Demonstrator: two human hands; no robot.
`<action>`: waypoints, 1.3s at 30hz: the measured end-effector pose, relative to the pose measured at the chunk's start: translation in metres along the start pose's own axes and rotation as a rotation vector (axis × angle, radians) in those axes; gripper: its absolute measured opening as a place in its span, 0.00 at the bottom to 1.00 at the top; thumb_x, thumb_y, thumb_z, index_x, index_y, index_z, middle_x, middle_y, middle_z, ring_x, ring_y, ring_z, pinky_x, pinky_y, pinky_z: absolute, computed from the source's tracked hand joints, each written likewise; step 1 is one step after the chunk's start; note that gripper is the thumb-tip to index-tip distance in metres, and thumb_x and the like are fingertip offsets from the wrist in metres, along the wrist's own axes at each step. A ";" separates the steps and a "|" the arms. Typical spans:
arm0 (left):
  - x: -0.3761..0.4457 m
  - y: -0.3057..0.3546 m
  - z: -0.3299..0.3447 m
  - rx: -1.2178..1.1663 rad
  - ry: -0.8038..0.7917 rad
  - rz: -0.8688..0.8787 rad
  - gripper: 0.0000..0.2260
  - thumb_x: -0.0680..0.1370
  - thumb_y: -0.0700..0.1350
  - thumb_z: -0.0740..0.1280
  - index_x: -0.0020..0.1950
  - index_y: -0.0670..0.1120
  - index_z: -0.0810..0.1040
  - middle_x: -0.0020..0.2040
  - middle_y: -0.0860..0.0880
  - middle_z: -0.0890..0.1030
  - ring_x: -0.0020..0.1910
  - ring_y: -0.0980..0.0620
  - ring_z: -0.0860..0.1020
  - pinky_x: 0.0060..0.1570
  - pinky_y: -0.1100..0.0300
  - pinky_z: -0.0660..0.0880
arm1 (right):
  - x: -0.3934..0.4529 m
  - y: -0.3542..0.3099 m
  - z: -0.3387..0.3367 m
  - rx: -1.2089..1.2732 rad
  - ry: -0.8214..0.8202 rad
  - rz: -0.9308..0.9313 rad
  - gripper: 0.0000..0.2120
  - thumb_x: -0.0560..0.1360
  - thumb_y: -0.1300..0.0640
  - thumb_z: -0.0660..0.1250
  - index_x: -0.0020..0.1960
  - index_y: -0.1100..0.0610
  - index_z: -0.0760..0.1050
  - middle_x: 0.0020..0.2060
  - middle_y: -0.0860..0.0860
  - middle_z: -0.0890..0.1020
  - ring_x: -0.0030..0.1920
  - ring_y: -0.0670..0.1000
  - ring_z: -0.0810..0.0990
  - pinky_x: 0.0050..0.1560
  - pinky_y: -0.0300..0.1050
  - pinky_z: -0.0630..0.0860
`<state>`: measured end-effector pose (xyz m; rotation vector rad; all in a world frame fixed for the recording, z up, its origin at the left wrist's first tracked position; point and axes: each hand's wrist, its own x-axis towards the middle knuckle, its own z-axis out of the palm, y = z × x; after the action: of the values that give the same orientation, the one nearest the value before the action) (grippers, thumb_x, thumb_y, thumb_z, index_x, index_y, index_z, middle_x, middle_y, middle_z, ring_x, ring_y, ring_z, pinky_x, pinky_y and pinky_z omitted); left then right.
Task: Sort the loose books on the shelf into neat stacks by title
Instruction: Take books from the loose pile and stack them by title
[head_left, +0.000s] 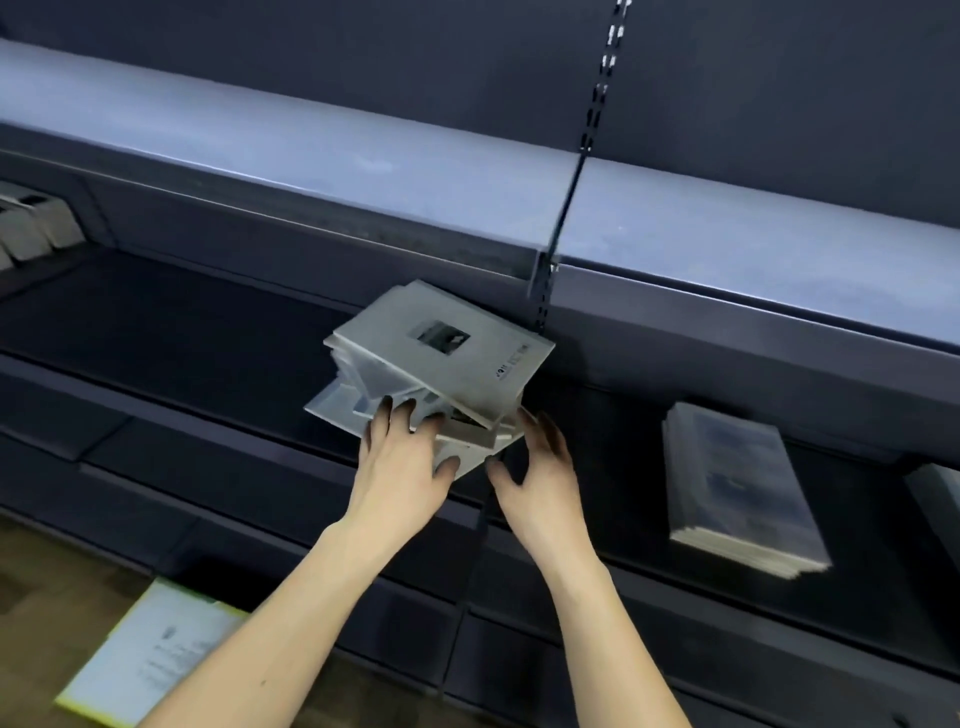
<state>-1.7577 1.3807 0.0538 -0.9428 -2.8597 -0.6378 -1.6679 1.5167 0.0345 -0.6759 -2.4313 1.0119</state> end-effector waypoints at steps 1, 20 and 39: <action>0.003 -0.012 -0.004 -0.014 0.003 0.002 0.24 0.77 0.53 0.65 0.72 0.50 0.69 0.72 0.43 0.67 0.76 0.41 0.55 0.73 0.45 0.58 | 0.006 -0.007 0.010 -0.001 0.012 0.009 0.32 0.76 0.53 0.70 0.78 0.50 0.63 0.78 0.52 0.61 0.78 0.52 0.59 0.75 0.49 0.64; 0.037 -0.119 -0.021 -0.245 -0.086 0.150 0.24 0.79 0.52 0.64 0.74 0.53 0.66 0.77 0.49 0.60 0.77 0.46 0.54 0.73 0.48 0.60 | 0.052 -0.044 0.079 -0.343 0.330 0.036 0.16 0.81 0.59 0.64 0.67 0.50 0.77 0.65 0.47 0.79 0.66 0.54 0.76 0.61 0.45 0.73; 0.043 -0.068 0.008 -0.460 0.108 0.119 0.47 0.69 0.64 0.66 0.79 0.39 0.54 0.76 0.41 0.64 0.75 0.44 0.62 0.77 0.50 0.54 | 0.049 -0.128 0.065 0.552 0.198 0.313 0.10 0.79 0.56 0.68 0.60 0.54 0.80 0.48 0.51 0.86 0.43 0.48 0.86 0.41 0.48 0.84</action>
<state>-1.8319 1.3580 0.0296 -1.0770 -2.5836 -1.3228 -1.7772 1.4309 0.0964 -0.9131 -1.7852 1.5700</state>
